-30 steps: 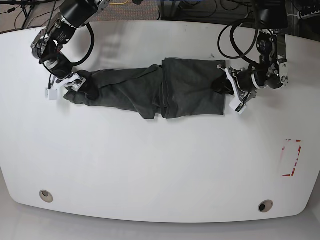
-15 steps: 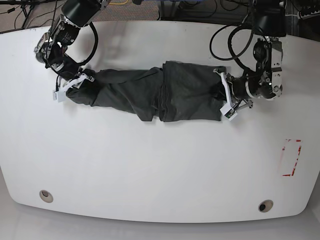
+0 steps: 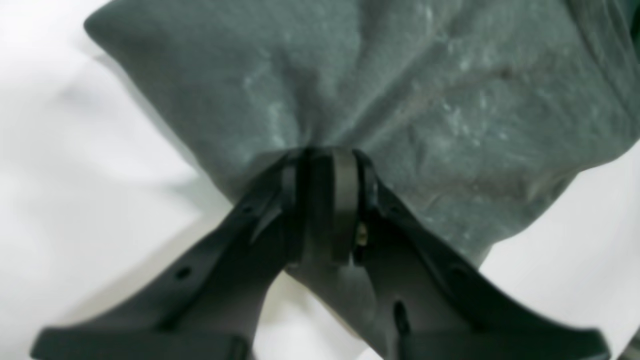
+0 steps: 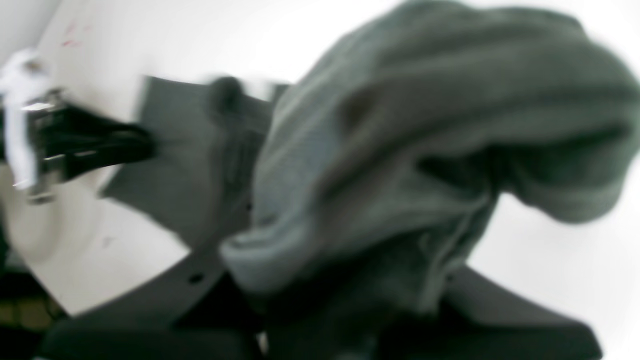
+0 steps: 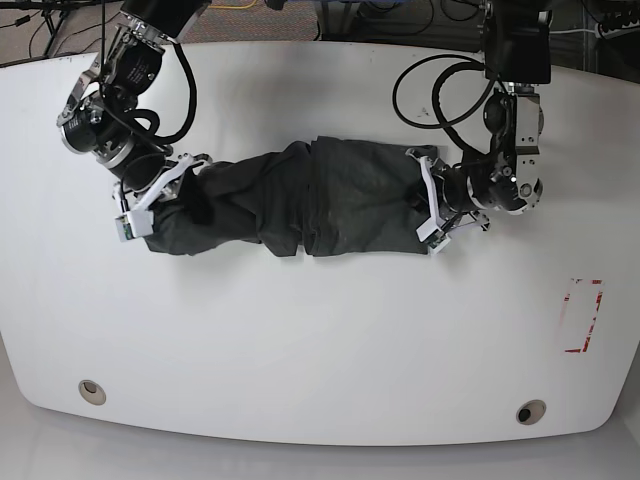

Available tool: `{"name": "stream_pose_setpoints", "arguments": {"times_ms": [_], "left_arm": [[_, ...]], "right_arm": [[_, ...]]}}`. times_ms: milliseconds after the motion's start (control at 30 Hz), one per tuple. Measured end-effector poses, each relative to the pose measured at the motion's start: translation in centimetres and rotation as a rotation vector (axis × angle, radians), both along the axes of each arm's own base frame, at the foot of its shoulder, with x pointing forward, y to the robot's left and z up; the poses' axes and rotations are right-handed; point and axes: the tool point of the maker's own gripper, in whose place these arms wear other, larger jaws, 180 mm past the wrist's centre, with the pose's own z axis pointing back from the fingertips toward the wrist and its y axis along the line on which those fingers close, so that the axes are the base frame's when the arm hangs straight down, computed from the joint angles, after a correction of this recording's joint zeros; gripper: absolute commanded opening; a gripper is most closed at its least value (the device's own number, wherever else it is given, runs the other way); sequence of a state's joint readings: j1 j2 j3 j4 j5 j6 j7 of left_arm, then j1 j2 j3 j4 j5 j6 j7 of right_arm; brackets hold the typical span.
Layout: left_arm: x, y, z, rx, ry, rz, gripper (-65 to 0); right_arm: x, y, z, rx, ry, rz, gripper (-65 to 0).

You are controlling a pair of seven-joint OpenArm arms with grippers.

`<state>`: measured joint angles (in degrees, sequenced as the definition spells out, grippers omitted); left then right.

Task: Fold the T-shirt properly
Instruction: 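Push both strip ends inward with both grippers, bunching the shirt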

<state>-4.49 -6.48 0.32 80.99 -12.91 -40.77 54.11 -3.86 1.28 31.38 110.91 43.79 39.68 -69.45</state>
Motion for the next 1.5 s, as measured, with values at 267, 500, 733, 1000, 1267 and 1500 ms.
{"name": "stream_pose_setpoints", "arguments": {"times_ms": [267, 500, 733, 1000, 1267, 1500], "left_arm": [[0.5, -2.1, 0.0, 0.01, -0.01, 0.003, -57.5], [0.4, -3.8, 0.1, -0.02, -0.006, -0.001, -57.5], [0.2, -4.9, 0.2, -0.046, -0.001, -0.005, -57.4], [0.1, -5.1, 0.2, -0.055, 0.002, -0.007, -54.2], [0.0, -5.2, 0.4, -0.067, -0.001, -0.015, -36.8], [0.3, -3.0, 1.5, -0.023, -0.021, 0.047, -28.2]], "right_arm": [[0.9, 5.3, 1.3, 0.011, -0.041, 0.141, -62.5], [1.4, 10.9, 2.2, 0.021, -0.069, 0.263, -62.3], [1.7, 14.4, 2.0, -0.051, -0.111, 0.322, -50.3], [1.8, 15.8, -0.4, -0.044, -0.074, 0.334, -24.9], [1.7, 15.6, -1.7, -0.048, -0.039, 0.335, -14.7], [2.0, 15.8, -1.2, -0.042, -0.056, 0.334, -14.7]]}}
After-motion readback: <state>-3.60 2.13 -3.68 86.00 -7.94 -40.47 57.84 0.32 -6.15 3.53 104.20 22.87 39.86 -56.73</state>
